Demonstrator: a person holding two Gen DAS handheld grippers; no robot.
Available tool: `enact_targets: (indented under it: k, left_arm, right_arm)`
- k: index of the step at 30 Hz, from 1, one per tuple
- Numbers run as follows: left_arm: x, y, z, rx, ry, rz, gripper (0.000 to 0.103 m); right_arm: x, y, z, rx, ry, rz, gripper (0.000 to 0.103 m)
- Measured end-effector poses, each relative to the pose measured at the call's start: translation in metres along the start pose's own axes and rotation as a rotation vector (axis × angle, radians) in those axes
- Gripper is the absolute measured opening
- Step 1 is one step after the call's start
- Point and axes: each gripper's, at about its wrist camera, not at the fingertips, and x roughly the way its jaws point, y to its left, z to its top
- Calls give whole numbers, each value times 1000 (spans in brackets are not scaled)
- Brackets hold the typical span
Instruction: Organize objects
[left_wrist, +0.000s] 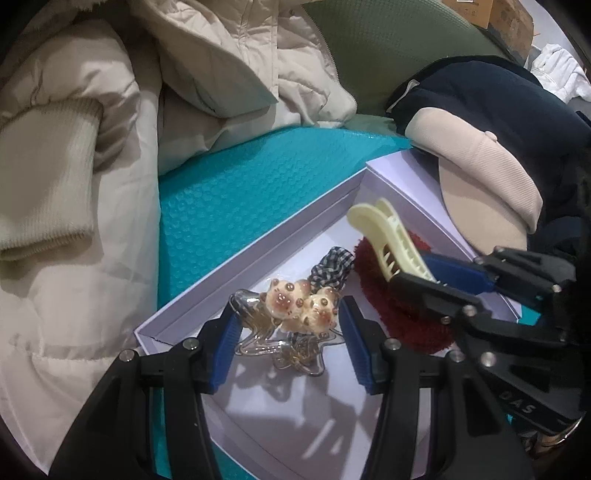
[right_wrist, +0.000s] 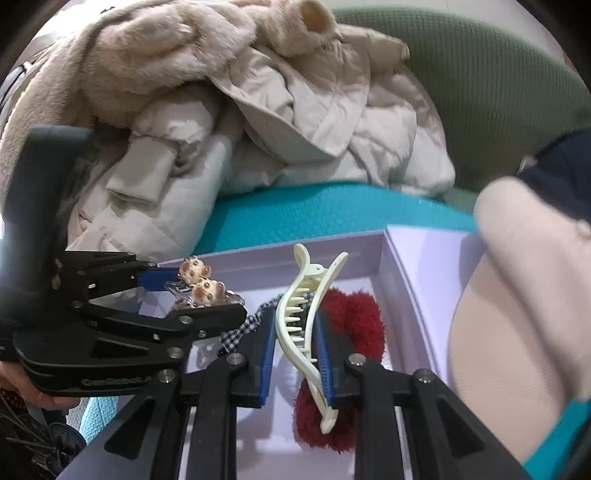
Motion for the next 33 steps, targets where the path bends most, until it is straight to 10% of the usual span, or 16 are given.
enact_targets:
  k: [26,33]
  left_arm:
    - [20,1,-13,-6,59,41,51]
    - [5,-9,-18,10,41,58,52]
  right_arm:
    - [7,-2,-8,-10,3,-35,22]
    - [-12,-2,-11,5,-39,-96,46]
